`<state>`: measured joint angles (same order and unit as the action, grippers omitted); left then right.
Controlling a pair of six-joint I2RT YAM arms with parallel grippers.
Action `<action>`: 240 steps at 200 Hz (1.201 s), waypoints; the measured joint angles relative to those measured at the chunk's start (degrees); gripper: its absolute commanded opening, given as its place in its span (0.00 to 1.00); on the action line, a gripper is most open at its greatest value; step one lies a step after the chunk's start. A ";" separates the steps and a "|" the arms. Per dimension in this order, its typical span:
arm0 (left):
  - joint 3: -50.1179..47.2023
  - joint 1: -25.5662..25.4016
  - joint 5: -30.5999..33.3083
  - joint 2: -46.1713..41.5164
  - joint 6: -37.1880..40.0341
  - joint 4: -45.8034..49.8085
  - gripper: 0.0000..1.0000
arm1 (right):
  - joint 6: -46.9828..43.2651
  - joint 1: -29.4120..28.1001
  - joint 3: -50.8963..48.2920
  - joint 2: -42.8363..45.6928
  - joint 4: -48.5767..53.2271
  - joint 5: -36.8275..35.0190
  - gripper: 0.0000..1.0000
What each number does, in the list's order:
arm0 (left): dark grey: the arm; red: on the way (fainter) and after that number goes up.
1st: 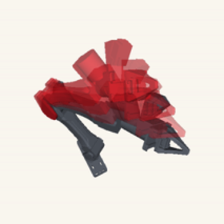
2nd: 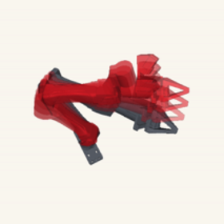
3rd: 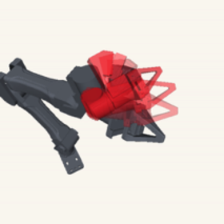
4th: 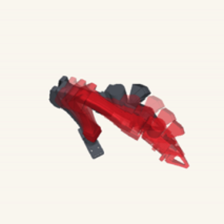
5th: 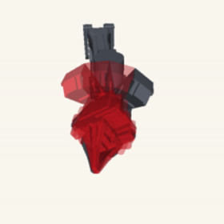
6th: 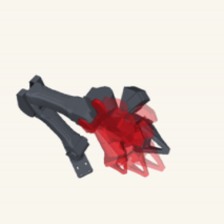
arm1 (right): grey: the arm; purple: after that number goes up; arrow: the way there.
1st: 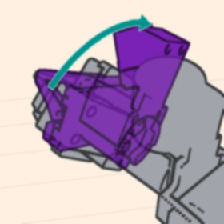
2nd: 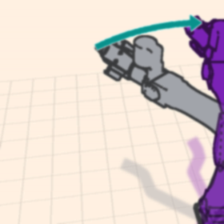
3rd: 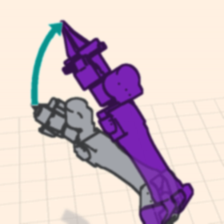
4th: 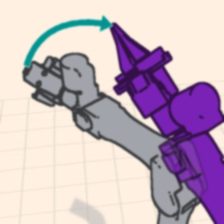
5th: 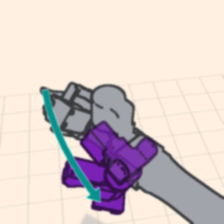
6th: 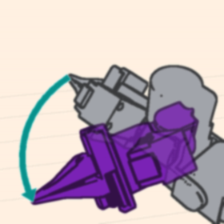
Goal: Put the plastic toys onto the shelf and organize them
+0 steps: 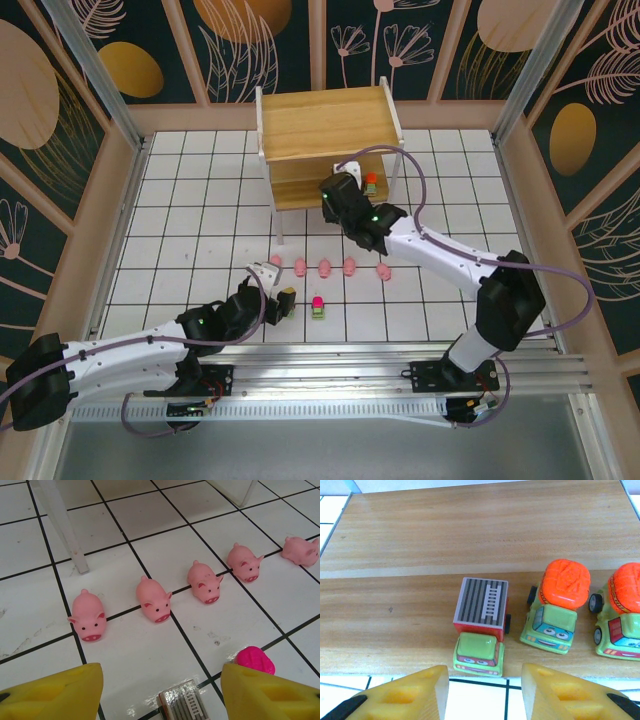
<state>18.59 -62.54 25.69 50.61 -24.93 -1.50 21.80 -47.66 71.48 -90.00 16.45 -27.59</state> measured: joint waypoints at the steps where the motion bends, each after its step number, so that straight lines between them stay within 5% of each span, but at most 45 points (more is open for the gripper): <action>1: 0.02 0.00 0.00 0.00 0.00 0.02 0.64 | 0.02 0.00 -0.04 0.04 0.00 0.00 0.43; 137: 7.65 -12.48 10.71 10.49 -10.38 6.40 0.62 | 5.64 -7.63 -12.22 13.70 1.57 -2.78 0.38; 240: 10.51 -13.18 12.76 19.10 -24.83 13.44 0.60 | 14.95 -14.08 -25.70 20.44 4.76 -1.99 0.36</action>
<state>29.10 -75.72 38.46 69.71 -49.76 11.94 36.75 -61.73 45.78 -69.56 21.21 -29.58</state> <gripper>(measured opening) 0.604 0.362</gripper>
